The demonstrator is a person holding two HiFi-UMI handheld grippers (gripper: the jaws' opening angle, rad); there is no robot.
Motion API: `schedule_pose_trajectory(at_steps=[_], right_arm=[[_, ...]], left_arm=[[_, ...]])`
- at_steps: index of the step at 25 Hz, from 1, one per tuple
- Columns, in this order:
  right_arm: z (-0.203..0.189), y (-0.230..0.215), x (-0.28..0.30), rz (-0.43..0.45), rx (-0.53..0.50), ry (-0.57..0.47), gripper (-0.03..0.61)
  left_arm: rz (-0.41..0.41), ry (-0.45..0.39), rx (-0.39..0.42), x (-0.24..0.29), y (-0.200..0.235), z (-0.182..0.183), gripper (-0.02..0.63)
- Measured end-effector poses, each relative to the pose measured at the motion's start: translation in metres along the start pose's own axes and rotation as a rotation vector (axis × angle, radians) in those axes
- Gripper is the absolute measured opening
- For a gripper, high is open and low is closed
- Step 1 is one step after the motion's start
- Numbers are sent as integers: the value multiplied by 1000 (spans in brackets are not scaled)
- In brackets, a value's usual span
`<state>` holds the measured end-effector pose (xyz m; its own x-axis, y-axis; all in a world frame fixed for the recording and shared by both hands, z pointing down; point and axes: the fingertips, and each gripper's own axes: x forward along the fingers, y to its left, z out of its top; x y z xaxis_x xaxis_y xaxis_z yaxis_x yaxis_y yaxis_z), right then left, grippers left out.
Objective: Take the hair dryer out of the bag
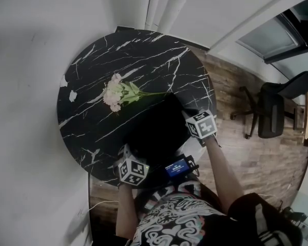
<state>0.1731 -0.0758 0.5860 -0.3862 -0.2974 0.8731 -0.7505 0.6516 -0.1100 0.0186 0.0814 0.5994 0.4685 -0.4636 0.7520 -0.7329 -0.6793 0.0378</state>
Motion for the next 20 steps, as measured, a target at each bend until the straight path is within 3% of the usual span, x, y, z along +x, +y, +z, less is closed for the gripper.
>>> schedule_pose_trajectory(at_steps=[20], right_arm=[[8,-26,0,-39,27,-7,26]], left_arm=[[18,-4,-16,-10,9,-9,225]])
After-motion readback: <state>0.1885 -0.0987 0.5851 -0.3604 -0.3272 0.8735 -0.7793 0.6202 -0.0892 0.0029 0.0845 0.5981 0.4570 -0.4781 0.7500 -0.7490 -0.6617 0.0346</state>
